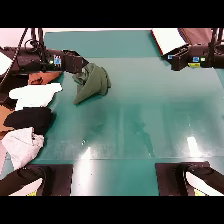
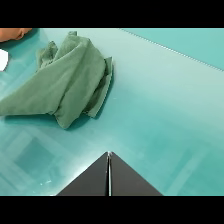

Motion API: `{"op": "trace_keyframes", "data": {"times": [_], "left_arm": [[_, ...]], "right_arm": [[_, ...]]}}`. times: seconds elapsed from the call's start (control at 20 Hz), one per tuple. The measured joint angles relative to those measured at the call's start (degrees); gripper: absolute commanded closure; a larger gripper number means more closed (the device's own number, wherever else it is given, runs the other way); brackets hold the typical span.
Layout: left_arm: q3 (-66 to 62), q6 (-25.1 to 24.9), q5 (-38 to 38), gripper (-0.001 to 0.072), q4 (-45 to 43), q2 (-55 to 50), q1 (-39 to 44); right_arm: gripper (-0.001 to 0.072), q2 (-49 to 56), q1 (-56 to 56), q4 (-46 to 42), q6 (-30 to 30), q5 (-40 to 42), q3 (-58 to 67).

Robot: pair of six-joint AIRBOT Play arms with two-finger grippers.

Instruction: Fold the shirts.

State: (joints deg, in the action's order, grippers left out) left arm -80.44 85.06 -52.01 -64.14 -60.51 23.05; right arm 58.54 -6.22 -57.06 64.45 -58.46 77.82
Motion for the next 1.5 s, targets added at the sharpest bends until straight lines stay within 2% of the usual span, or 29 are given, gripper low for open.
{"op": "trace_keyframes", "data": {"times": [0.6, 0.65, 0.7, 0.75, 0.9, 1.05, 1.35, 1.4, 1.45, 1.5], "left_arm": [[0.00, 0.13, 0.90, 0.0681, 0.42, 0.00, 0.00], [0.00, -0.02, 2.27, 0.0513, 0.48, -0.04, 0.00], [0.00, -0.87, 4.24, 0.0238, -0.13, -0.24, 0.02], [0.00, -1.60, 6.40, 0.0202, -1.49, -0.68, 0.04], [0.00, -1.77, 12.59, 0.0201, -5.97, -4.52, -0.81], [0.00, -0.79, 15.69, 0.0200, -7.96, -12.61, -2.45], [0.04, 0.22, 17.53, 0.0201, -5.07, -29.22, -3.93], [0.04, 0.33, 17.57, 0.0222, -4.42, -30.80, -4.00], [-0.11, 0.37, 17.77, 0.0329, -3.82, -31.87, -4.09], [-0.52, 0.39, 17.73, 0.0535, -3.19, -32.57, -4.20]], "right_arm": [[0.0696, 0.00, 0.00, 0.02, 0.00, 0.00, 0.00], [0.0696, 0.00, 0.00, 0.02, 0.00, 0.00, -0.02], [0.0696, 0.00, 0.00, 0.02, 0.00, 0.00, 0.00], [0.0696, 0.00, 0.00, 0.04, 0.00, 0.02, 0.00], [0.0696, 0.00, 0.00, 0.22, 0.00, 0.00, -0.02], [0.0696, 0.00, -0.22, 0.44, 0.00, 0.02, -0.02], [0.0696, 0.00, -0.55, 0.52, 0.02, -0.02, 0.00], [0.0696, 0.00, -0.52, 0.52, 0.00, -0.04, 0.00], [0.0696, 0.00, -0.55, 0.52, 0.00, -0.04, 0.00], [0.0696, 0.00, -0.52, 0.52, 0.00, -0.07, 0.00]]}}
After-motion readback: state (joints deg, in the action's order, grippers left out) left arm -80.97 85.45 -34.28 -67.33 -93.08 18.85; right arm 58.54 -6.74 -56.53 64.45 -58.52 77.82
